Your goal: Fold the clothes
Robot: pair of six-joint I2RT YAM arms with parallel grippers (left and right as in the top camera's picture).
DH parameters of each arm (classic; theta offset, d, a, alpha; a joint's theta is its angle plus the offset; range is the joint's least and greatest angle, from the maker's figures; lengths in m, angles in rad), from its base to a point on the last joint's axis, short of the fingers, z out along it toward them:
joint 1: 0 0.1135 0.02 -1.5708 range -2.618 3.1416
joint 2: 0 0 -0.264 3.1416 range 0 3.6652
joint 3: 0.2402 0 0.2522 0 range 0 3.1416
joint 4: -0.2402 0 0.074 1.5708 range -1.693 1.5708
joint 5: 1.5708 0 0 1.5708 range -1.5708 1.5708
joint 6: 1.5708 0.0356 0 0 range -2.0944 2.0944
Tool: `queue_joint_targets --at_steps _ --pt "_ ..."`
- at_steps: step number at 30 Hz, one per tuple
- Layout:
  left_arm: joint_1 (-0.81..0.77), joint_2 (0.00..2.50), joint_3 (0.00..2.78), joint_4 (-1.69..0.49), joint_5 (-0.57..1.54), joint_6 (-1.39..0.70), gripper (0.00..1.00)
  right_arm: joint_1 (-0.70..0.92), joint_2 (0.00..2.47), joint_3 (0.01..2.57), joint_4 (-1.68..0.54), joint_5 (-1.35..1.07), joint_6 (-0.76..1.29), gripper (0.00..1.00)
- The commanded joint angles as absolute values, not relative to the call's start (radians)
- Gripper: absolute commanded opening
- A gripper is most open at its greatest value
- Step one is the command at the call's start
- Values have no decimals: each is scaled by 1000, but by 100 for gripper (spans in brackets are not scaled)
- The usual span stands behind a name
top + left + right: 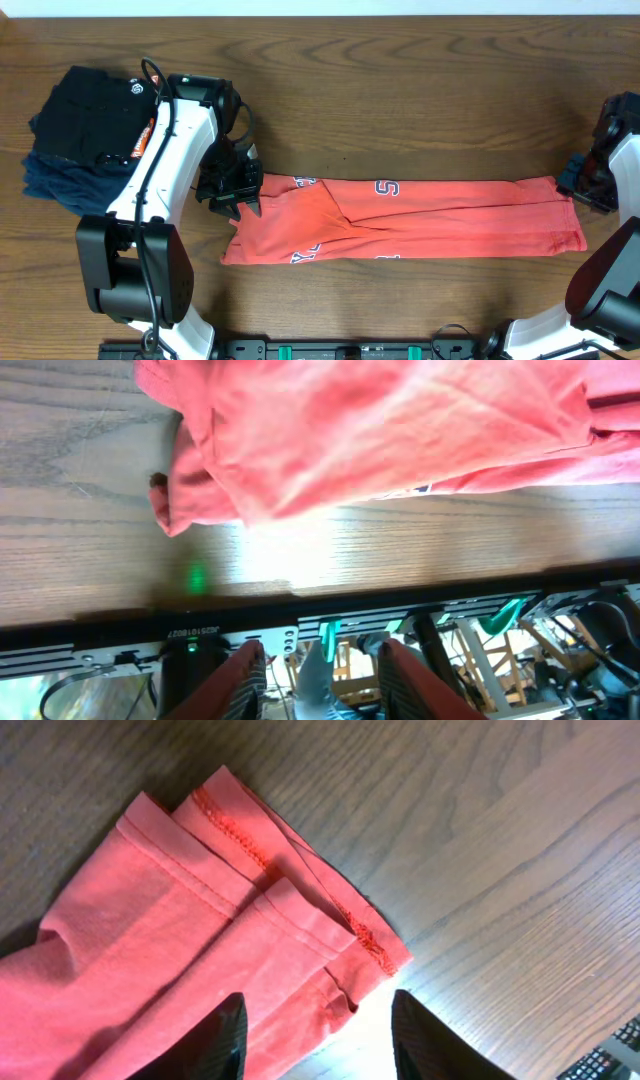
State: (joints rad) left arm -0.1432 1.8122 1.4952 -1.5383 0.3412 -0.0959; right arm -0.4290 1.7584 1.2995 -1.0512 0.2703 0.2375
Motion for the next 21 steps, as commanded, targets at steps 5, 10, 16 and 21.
queue_joint_targets --at_steps 5,10,16,21 --pt "-142 1816 1489 -1536 347 -86 39 -439 1752 1301 -1060 288 238 56" --pt "-142 1816 1489 -1483 347 -86 40 -439 1752 1298 -1064 282 194 65" --pt "-142 1816 1489 -1365 348 -87 40 -453 1753 1250 -1037 213 102 69" --pt "-142 1816 1489 -1324 348 -86 40 -492 1753 1161 -929 213 20 76"
